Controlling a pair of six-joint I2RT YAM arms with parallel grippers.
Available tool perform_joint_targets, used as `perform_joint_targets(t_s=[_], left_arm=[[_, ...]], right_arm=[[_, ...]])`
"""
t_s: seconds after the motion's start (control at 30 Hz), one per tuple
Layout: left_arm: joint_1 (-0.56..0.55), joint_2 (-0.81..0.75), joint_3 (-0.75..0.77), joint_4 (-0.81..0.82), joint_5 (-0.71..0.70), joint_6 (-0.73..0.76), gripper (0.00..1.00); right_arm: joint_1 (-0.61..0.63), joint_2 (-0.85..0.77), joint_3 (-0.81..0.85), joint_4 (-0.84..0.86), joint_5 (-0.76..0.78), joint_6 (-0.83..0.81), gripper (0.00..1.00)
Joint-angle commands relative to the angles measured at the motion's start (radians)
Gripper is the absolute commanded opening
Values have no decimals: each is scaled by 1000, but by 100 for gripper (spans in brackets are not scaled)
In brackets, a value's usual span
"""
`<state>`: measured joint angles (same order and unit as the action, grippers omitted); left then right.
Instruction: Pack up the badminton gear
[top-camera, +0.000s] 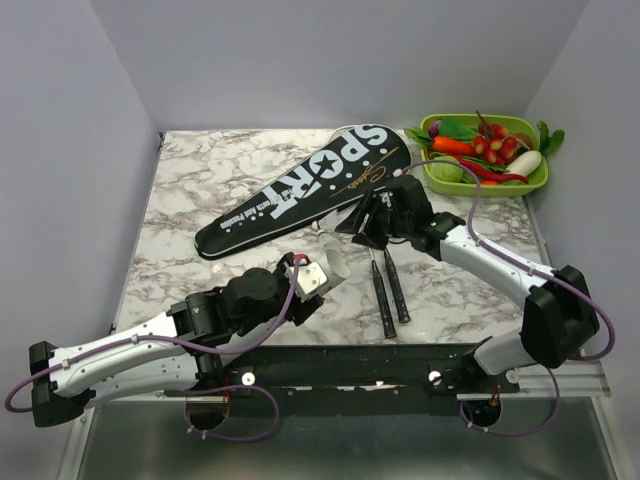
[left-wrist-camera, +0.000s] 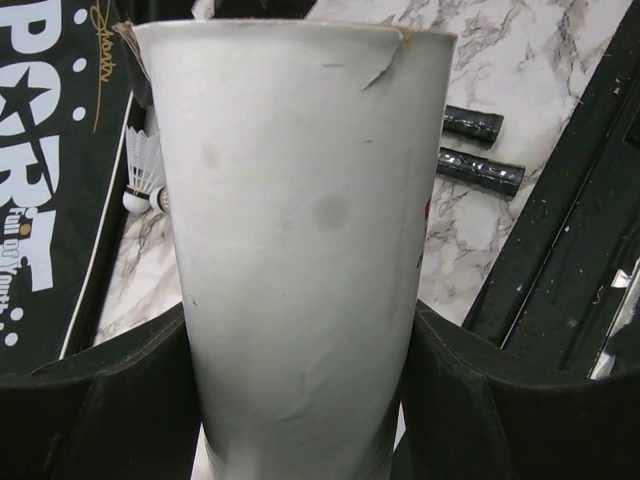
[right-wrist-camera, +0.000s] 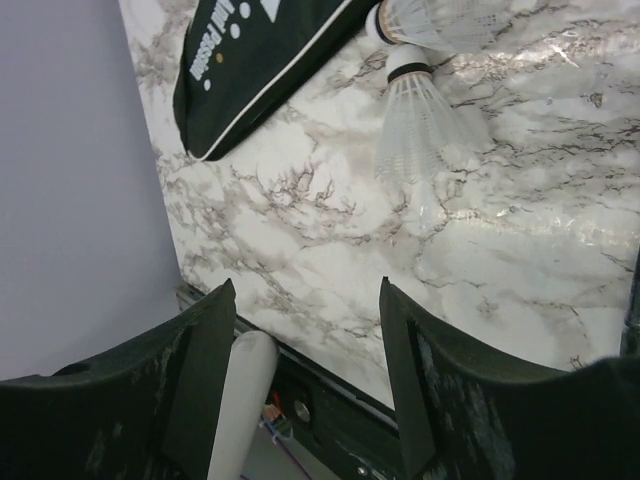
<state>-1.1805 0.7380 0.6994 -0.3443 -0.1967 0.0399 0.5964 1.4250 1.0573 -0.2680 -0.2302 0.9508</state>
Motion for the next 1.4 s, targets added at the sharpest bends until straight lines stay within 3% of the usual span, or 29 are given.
perform_joint_targets(t_s=[0.0,0.5,0.9,1.37], left_arm=[[-2,-34,12,-24,-63,-20,0],[-2,-38,18,-36,-46,-26,0],[-2,-31,18,-42,-52,-25,0],[-2,-12,17,-42,-55,-20,0]], right_arm=[[0,83,-48,179,-18,155,68],[17,333,-68,414,-73,359,68],[26,423,-7,414,-29,367,66],[26,473,46,394,60,332,53]])
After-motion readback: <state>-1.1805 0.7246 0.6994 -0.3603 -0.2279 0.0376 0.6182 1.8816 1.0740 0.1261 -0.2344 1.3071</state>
